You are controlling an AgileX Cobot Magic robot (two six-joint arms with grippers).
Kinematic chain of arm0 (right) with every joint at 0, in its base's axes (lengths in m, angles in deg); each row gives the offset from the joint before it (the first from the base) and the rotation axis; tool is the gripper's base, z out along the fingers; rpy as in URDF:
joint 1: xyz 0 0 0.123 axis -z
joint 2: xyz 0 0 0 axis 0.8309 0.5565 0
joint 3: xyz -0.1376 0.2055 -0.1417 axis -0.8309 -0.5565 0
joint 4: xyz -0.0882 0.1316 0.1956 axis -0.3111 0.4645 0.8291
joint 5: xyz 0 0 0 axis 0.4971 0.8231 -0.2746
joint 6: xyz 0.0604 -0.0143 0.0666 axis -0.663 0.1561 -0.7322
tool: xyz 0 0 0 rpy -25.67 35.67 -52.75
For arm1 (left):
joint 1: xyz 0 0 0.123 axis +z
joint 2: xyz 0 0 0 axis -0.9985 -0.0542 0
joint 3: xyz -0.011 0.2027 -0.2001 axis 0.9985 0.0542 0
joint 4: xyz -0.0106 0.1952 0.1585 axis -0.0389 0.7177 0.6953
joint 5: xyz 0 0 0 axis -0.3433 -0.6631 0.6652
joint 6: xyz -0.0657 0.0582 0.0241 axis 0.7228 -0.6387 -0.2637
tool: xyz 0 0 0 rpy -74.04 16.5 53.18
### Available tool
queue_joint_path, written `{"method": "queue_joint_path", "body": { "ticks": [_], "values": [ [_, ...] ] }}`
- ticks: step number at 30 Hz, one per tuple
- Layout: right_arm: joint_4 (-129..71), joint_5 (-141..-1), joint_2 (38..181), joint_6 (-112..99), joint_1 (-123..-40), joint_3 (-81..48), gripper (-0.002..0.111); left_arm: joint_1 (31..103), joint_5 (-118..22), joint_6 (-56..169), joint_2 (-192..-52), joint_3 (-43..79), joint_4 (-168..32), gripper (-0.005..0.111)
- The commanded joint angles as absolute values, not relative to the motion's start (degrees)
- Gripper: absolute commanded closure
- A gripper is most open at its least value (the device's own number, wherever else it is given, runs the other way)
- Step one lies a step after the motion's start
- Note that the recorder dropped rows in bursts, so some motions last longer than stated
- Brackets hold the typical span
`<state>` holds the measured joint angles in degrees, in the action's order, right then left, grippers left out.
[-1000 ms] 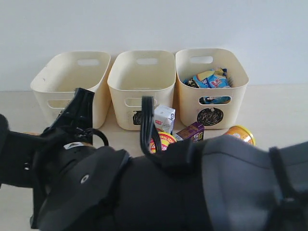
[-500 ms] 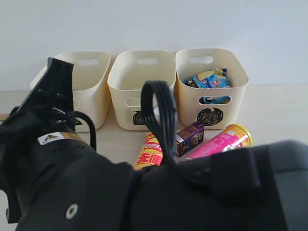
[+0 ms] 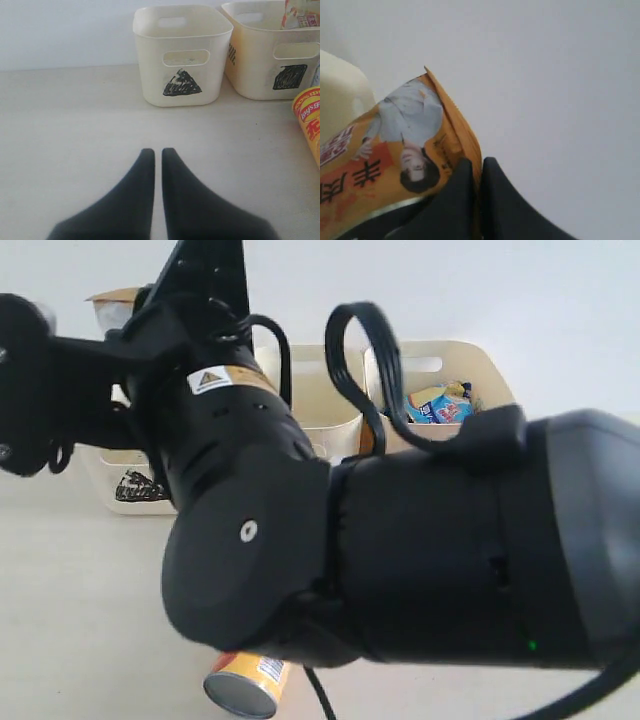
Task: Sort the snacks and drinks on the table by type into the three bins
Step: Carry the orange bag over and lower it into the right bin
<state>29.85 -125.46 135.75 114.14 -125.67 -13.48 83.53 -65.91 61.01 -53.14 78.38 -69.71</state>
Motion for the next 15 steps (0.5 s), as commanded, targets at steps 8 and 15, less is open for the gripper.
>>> {"method": "queue_joint_path", "body": {
  "ticks": [8, 15],
  "values": [
    [23.47, -124.92, 131.87, 107.94, -112.24, -13.36, 0.108, 83.7, -65.53, 60.93, -52.71, 78.59, -70.14, 0.102],
    [21.14, -121.81, 130.76, 105.32, -105.21, -13.36, 0.108, 83.7, -65.53, 60.93, -52.71, 78.59, -70.14, 0.102]
  ]
}}
